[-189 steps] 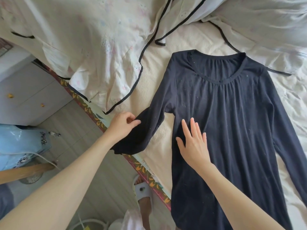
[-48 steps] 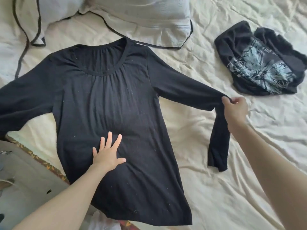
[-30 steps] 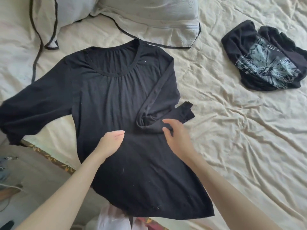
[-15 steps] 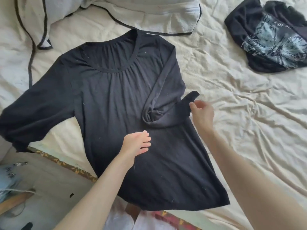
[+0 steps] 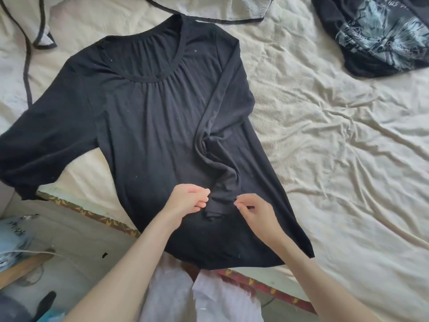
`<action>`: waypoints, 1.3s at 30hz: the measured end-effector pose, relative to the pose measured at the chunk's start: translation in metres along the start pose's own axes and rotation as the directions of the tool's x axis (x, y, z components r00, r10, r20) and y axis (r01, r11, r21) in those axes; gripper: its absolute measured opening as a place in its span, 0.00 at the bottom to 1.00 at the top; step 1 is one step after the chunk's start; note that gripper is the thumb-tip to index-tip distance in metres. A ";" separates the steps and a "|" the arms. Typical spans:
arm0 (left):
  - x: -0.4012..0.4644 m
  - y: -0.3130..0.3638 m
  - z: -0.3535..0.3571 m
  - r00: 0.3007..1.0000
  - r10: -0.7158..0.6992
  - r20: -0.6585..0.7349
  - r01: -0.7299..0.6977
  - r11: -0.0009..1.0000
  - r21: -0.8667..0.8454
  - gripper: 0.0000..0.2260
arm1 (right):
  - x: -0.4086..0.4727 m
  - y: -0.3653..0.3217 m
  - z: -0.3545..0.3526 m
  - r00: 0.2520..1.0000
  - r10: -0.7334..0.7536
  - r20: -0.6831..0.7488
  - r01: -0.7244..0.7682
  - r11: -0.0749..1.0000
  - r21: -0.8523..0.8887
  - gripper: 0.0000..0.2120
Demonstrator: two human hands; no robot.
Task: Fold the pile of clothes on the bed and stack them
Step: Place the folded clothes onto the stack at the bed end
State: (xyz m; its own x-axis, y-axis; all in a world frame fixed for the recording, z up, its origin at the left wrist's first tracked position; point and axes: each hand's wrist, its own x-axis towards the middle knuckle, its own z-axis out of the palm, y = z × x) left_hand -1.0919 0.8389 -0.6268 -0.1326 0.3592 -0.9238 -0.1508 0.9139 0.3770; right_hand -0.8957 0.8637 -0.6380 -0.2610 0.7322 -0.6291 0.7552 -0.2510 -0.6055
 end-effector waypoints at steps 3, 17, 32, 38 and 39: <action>-0.002 -0.008 0.011 1.000 0.028 -0.004 -0.028 0.999 0.029 0.11 | 0.014 -0.009 0.004 0.967 0.253 -0.026 -0.232 0.920 0.315 0.09; -0.021 -0.038 -0.019 0.988 -0.013 -0.153 -0.010 0.989 -0.151 0.07 | -0.020 -0.051 0.030 0.986 -0.090 0.138 0.058 0.973 0.221 0.14; -0.018 -0.052 0.001 0.878 0.458 -0.139 -0.312 0.768 0.559 0.21 | 0.016 -0.061 0.042 0.973 0.222 0.067 -0.228 0.866 0.446 0.08; -0.015 -0.044 0.006 0.843 0.498 -0.205 -0.297 0.747 0.595 0.09 | 0.034 -0.078 0.039 0.957 0.279 0.079 -0.286 0.864 0.415 0.10; -0.014 -0.043 0.004 0.839 0.503 -0.210 -0.310 0.757 0.576 0.07 | 0.037 -0.078 0.038 0.957 0.278 0.082 -0.286 0.864 0.413 0.13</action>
State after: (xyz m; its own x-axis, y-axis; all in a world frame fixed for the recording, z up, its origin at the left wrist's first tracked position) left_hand -1.0795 0.7951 -0.6308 -0.3925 0.7209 -0.5711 0.4909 0.6893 0.5328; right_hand -0.9868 0.8861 -0.6326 -0.0893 0.5792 -0.8103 0.4789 -0.6884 -0.5448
